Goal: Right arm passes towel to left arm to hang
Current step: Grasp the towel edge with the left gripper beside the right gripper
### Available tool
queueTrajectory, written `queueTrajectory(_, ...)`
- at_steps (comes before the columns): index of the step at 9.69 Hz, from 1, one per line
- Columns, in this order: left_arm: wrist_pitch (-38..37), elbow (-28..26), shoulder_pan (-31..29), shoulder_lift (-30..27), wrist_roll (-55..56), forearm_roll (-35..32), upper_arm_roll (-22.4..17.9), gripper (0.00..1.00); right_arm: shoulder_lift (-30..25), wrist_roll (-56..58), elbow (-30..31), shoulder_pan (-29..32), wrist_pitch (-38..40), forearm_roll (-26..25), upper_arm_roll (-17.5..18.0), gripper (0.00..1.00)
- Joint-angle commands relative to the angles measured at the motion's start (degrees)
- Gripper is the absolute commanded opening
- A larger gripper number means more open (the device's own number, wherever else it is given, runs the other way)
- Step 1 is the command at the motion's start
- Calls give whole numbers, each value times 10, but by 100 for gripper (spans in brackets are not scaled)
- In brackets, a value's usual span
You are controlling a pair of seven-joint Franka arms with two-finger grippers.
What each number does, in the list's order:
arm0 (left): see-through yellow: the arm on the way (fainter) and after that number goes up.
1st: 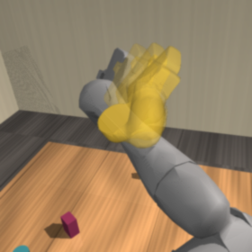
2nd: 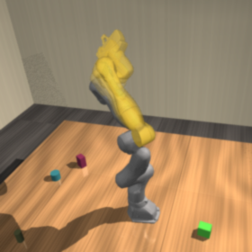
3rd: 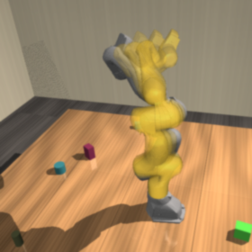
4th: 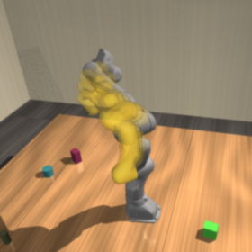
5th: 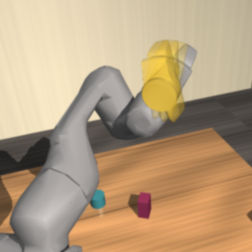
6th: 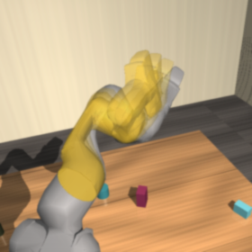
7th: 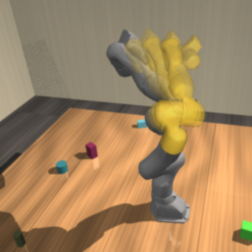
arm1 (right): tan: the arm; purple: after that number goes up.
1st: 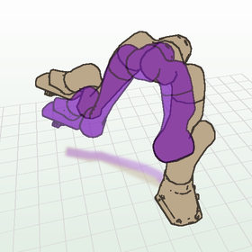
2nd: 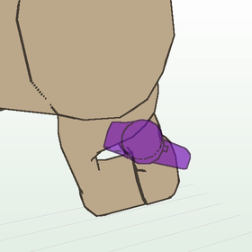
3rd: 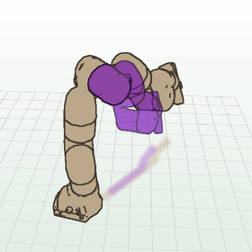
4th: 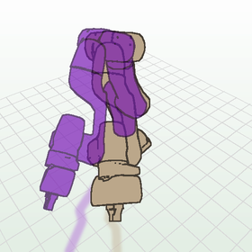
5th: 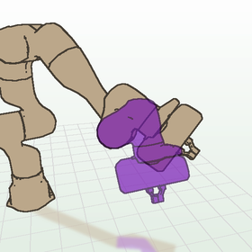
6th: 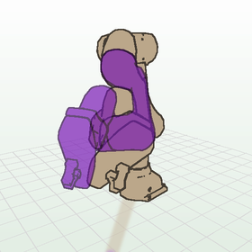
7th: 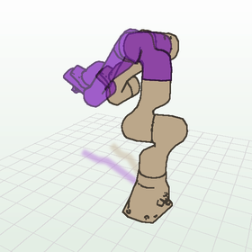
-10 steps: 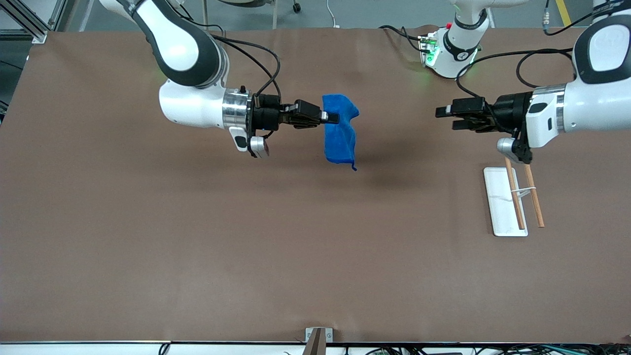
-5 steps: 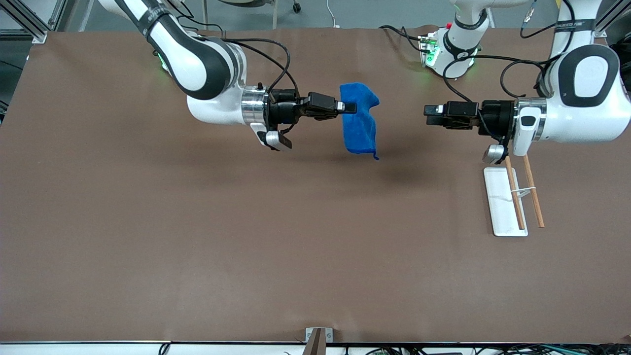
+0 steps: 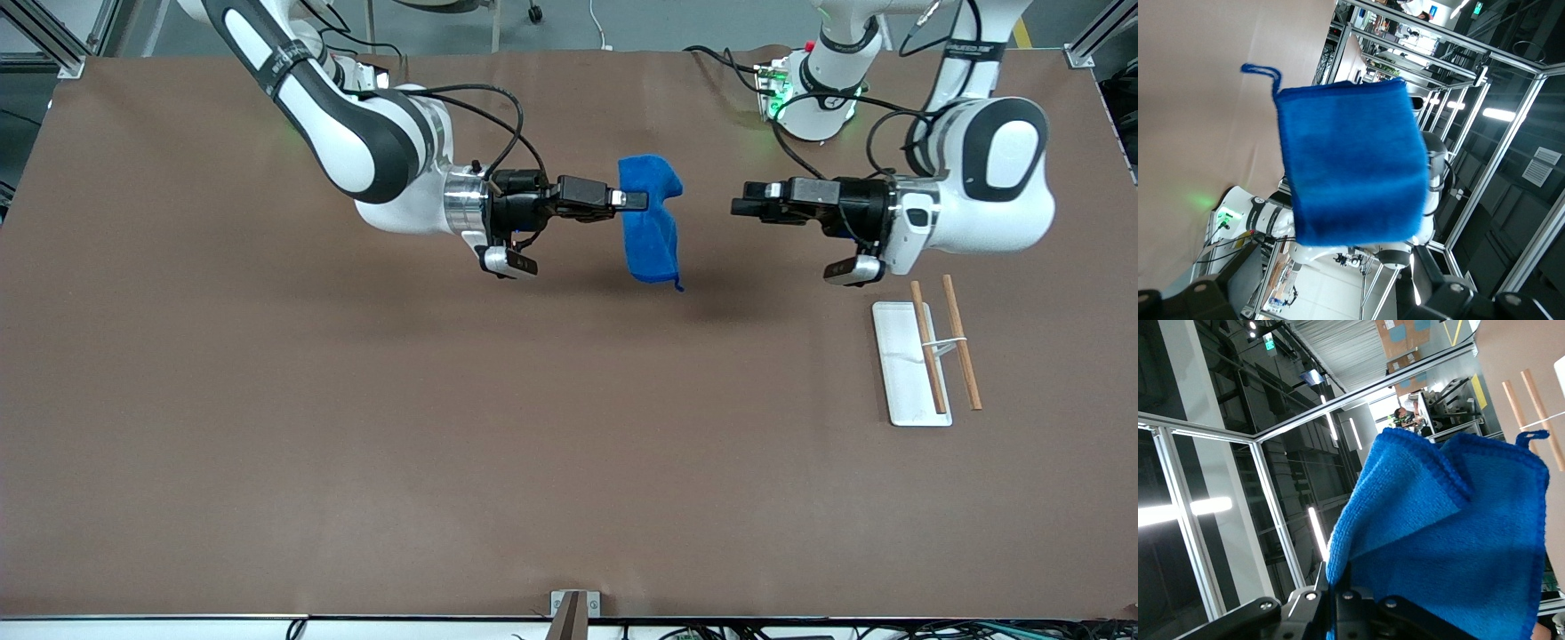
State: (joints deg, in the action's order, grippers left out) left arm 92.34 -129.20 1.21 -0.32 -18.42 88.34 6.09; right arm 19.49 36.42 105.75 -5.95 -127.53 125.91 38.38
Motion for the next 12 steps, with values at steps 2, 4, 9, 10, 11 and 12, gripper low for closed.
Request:
queueTrajectory(2,79,-43,2,-4,-35,66,58,99,6,18,-21,2,-1,36,17,0)
queueTrajectory(4,81,-55,3,0,-66,104,59,99,6,22,-22,1,-2,43,18,0)
queueTrajectory(9,131,-55,1,0,-125,237,99,99,5,27,-22,1,-3,44,18,0)
queueTrajectory(10,130,-56,0,0,-125,237,99,93,6,27,-22,1,-3,44,18,0)
queueTrajectory(11,130,-56,-1,0,-125,237,98,69,5,27,-22,1,-3,44,18,0)
queueTrajectory(12,130,-55,-4,-1,-125,237,98,34,6,27,-22,1,-3,44,18,0)
